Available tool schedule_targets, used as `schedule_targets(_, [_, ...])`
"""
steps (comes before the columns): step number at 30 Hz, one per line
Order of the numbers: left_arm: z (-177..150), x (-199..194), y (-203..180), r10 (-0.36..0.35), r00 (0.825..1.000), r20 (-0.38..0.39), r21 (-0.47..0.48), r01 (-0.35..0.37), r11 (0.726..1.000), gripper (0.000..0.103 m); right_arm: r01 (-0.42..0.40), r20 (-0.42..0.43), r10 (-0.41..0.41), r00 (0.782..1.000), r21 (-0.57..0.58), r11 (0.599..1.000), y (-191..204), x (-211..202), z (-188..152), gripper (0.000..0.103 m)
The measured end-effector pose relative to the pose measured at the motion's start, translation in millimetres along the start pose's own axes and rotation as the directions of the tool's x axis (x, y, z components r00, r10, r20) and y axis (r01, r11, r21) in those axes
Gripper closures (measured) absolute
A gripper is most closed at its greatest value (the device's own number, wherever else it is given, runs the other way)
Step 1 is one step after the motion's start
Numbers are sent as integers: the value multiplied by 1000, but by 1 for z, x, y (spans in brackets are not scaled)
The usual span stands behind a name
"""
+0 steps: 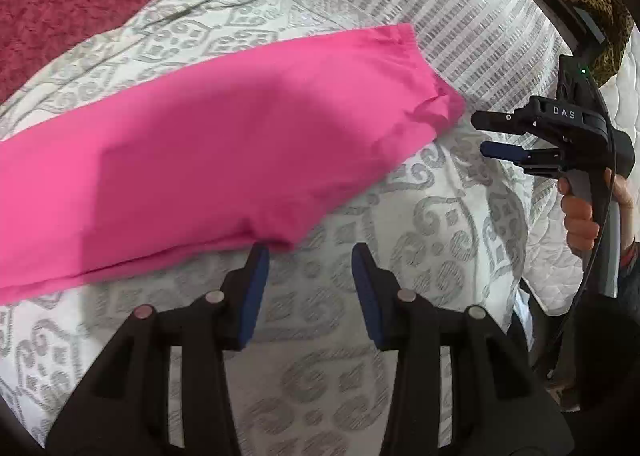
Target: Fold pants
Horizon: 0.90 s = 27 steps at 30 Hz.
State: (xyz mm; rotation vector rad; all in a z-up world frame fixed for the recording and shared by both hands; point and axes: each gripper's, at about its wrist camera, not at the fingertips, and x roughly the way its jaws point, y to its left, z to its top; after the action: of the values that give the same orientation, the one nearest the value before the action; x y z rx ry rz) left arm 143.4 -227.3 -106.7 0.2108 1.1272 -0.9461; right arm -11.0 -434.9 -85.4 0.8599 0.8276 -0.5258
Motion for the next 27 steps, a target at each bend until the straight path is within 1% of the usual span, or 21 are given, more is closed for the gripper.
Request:
schedule_targets(3, [5,6,-5,16,1000,-16,-5,-16,1000,58,-7,8,7,1000,-8,1000,-6,2,5,41])
schedule_targets(6, [6,6,-3,32,999,-11,-18,-32,999,58,-21,10,21,1000,-13,1000,-13,-1,5,41])
schedule_targets(8, [8,8,-1,29,1000,-7,-21,-29,999,58,-32,9,32,999,-16,999,-10,6,7,41])
schedule_targets(11, [15,19,-4,33,999,-21,-19,-34,999,58,-41,5,40,999,10,999,-12,7,8,41])
schedule_targets(12, [17,23,-6,41,999,-25,-17,-42,999,62,-46,4,46,999,23,999,-13,7,7,41])
schedule_targets(13, [18,26,-7,52,998,-16,-14,-53,999,78,-57,3,57,998,44,997,-15,9,7,40])
schedule_targets(14, [18,27,-6,66,998,-5,-13,-66,998,90,-68,4,68,998,59,996,-16,9,6,40])
schedule_targets(15, [18,27,-5,64,998,-3,-22,-64,998,91,-86,4,86,996,76,993,-16,12,7,38])
schedule_targets(16, [17,25,0,37,999,4,-45,-37,998,94,-97,5,97,995,89,991,-16,13,7,35])
schedule_targets(18, [15,22,7,5,1000,10,-74,-4,997,95,-115,18,114,993,130,985,-17,21,8,33])
schedule_targets(20, [13,20,7,1,1000,12,-75,-1,997,96,-131,64,121,991,176,976,-16,30,12,33])
schedule_targets(21, [12,20,4,13,1000,16,-64,-12,998,96,-125,81,112,990,179,976,-13,32,12,44])
schedule_targets(22, [12,18,1,24,1000,18,-53,-23,998,96,-102,95,87,992,161,982,-8,34,13,97])
schedule_targets(23, [11,16,-1,28,999,22,-47,-27,999,96,-70,87,58,995,138,988,-3,35,13,97])
schedule_targets(24, [11,11,-5,29,999,34,-43,-28,999,96,-63,101,48,994,146,987,-1,30,10,99])
schedule_targets(26, [10,-4,-12,14,998,68,-31,-12,999,96,-81,150,62,987,125,989,2,11,0,99])
schedule_targets(27, [9,-15,-17,-10,996,84,-23,12,1000,96,-80,177,61,982,98,992,5,-3,-3,99])
